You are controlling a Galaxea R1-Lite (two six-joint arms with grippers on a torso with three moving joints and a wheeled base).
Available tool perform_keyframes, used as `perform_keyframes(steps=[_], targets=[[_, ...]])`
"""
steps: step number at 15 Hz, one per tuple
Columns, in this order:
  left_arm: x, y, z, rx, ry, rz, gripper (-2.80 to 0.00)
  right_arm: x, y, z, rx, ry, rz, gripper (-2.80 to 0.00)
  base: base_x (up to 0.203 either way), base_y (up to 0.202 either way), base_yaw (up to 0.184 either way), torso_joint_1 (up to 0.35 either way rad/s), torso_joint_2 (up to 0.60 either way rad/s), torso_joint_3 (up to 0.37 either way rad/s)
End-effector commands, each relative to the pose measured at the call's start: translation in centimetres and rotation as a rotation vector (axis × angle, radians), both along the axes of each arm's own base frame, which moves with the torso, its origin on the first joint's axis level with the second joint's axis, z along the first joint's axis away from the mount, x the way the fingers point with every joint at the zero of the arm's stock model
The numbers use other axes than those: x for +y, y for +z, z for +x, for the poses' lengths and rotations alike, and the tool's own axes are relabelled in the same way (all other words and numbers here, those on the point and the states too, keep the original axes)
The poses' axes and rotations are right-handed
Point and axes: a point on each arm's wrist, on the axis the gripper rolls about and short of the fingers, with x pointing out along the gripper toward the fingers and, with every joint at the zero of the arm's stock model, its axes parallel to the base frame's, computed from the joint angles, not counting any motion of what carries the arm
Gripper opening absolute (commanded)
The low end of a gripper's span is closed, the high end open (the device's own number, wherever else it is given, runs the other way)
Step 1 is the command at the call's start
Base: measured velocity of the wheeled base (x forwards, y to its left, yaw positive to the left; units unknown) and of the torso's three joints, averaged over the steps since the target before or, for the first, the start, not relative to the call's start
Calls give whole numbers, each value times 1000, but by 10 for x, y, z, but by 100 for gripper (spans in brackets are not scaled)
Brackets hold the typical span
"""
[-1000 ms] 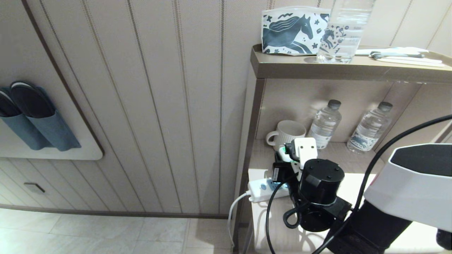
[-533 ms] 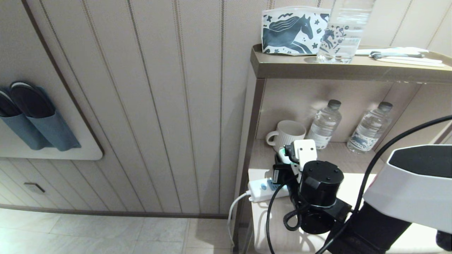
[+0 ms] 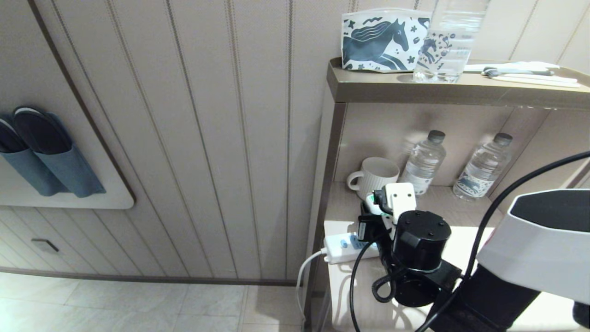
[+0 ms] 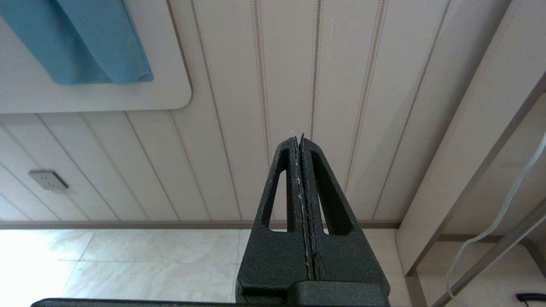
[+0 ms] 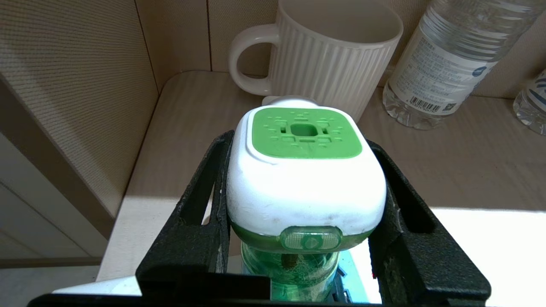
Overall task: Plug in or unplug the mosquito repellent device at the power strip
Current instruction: Place the mosquito repellent liquid on the table
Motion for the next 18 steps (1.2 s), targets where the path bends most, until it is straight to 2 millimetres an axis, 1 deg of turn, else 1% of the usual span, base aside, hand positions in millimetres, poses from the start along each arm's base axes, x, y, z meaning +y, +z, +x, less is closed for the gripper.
perform_keyframes(steps=[1,3,5,12,18], targets=[[0,0,0,0,0,1,-280,0,6,-1,-41,-2,30,-280,0,0,0,0,0,0],[0,0,0,0,0,1,-280,0,6,-2,-41,-2,29,-280,0,0,0,0,0,0],[0,0,0,0,0,1,-280,-4,17,-7,-64,0,45,-280,0,0,0,0,0,0],[0,0,0,0,0,1,-280,-4,13,-10,-48,-6,36,-280,0,0,0,0,0,0],[0,0,0,0,0,1,-280,3,6,-11,-30,8,23,-280,0,0,0,0,0,0]])
